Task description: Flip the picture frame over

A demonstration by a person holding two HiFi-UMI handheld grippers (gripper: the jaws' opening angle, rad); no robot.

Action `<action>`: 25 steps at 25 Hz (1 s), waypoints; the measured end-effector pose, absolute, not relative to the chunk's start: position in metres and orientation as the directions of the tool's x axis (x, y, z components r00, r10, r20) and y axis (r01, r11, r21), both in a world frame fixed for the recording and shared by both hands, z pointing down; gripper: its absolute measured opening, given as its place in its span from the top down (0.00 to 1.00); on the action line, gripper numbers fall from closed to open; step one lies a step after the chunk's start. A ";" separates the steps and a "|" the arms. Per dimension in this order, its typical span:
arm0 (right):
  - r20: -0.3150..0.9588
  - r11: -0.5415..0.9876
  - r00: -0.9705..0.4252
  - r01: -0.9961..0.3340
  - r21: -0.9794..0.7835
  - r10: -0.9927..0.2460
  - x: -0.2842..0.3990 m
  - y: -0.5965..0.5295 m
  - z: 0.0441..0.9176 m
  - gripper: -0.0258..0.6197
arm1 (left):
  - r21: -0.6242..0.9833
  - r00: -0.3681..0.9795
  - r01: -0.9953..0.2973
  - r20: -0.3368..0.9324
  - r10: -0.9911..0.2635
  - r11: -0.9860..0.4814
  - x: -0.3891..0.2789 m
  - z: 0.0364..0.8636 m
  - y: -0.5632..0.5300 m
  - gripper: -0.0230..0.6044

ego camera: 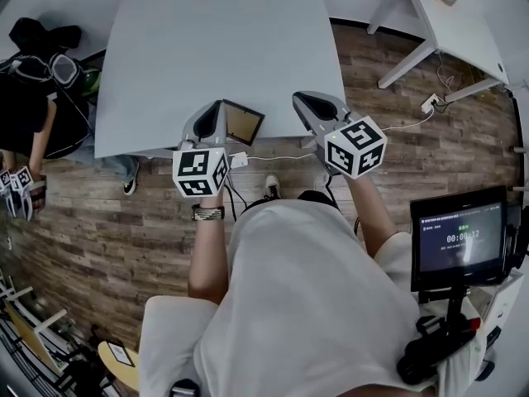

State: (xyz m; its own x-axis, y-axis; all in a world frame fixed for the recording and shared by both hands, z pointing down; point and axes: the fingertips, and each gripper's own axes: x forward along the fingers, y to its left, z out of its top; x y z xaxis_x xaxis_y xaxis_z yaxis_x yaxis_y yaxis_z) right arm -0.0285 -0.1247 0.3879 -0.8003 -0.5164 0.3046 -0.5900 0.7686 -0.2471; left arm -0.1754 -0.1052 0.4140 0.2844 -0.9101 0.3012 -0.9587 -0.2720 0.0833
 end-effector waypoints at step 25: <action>0.104 0.835 -0.830 -0.551 0.000 -0.548 -0.039 -0.134 0.264 0.96 | -0.122 0.304 -0.942 0.078 -0.950 -0.311 -0.152 0.267 -0.106 0.96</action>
